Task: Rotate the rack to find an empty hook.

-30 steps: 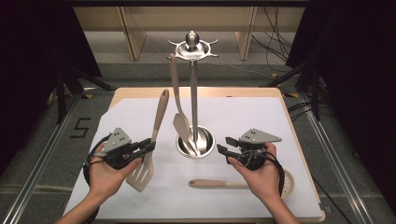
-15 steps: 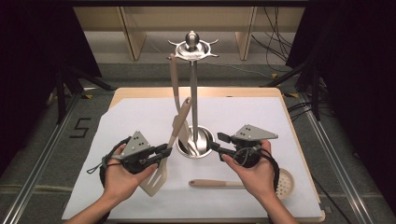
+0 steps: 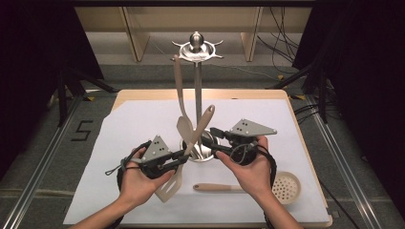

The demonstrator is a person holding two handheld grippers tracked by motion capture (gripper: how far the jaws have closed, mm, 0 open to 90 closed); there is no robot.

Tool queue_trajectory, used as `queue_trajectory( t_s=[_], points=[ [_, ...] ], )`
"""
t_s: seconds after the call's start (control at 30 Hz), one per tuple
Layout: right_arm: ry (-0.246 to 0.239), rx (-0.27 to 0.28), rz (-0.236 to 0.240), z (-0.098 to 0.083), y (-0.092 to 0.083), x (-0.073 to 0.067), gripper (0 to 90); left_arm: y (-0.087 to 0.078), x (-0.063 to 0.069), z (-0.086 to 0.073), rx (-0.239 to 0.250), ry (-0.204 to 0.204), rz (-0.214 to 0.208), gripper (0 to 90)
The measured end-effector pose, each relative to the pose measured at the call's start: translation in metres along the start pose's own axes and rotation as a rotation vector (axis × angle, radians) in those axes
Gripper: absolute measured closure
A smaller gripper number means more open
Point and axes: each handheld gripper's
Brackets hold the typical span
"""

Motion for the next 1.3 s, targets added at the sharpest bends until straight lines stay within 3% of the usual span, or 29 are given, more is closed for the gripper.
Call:
queue_trajectory(
  t_s=[0.03,0.07,0.1,0.17,0.27,0.53,0.6,0.67,0.7,0.73,0.8,0.87,0.93,0.97,1.0,1.1,1.2,1.3],
  points=[
    [0.019,0.012,0.012,0.001,0.002,-0.001,55.1,0.0,0.001,0.0,-0.006,0.006,0.006,78.1],
    [0.008,0.012,0.014,0.002,0.002,-0.001,54.8,0.002,0.003,0.0,0.0,-0.004,0.0,78.1],
    [0.036,0.007,0.013,0.003,0.002,-0.004,54.6,0.002,0.003,0.0,0.0,0.001,0.0,78.1],
    [0.014,0.019,0.009,0.004,0.005,-0.002,54.5,0.004,0.005,0.0,-0.004,0.008,-0.002,78.1],
    [0.018,0.018,0.01,0.005,0.007,-0.002,54.6,0.006,0.007,0.0,-0.011,0.024,-0.006,78.1],
    [0.074,0.031,-0.003,0.009,0.006,-0.003,63.3,0.008,0.011,0.002,-0.011,0.039,-0.013,78.0],
    [0.039,0.04,-0.022,0.01,0.005,-0.001,65.2,0.008,0.011,0.003,-0.013,0.049,-0.008,78.0],
    [0.065,0.053,-0.004,0.011,0.005,-0.003,66.4,0.008,0.011,0.005,-0.008,0.049,-0.011,78.0],
    [0.048,0.059,-0.001,0.012,0.005,-0.002,67.1,0.008,0.011,0.005,-0.007,0.048,-0.012,77.9],
    [0.062,0.057,-0.002,0.013,0.004,-0.003,68.0,0.009,0.011,0.006,-0.007,0.062,-0.014,77.9],
    [0.062,0.068,0.008,0.016,0.003,-0.005,70.1,0.009,0.012,0.006,-0.008,0.043,-0.012,77.8],
    [0.074,0.086,0.031,0.018,0.003,-0.007,72.3,0.01,0.012,0.008,-0.002,0.054,-0.016,77.7],
    [0.062,0.097,0.052,0.021,0.002,-0.008,74.5,0.011,0.012,0.009,-0.001,0.06,-0.016,77.5],
    [0.081,0.09,0.063,0.023,0.001,-0.01,74.9,0.011,0.012,0.011,-0.001,0.061,-0.025,77.4],
    [0.055,0.106,0.068,0.025,0.001,-0.009,75.1,0.012,0.012,0.012,0.001,0.059,-0.035,77.3],
    [0.042,0.103,0.096,0.028,0.0,-0.01,75.3,0.012,0.008,0.016,-0.007,0.069,-0.083,74.2],
    [0.025,0.087,0.114,0.031,-0.003,-0.007,75.3,0.009,0.002,0.022,0.02,0.084,-0.157,64.5],
    [0.005,0.095,0.148,0.032,-0.004,-0.003,75.3,0.006,-0.003,0.029,0.026,0.071,-0.25,56.6]
  ],
)
Point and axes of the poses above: each handheld gripper's, and its own axes: y roughly forward along the jaws, z roughly out of its top, x roughly to its right, and after that the axes turned 12 degrees about -y, right-handed
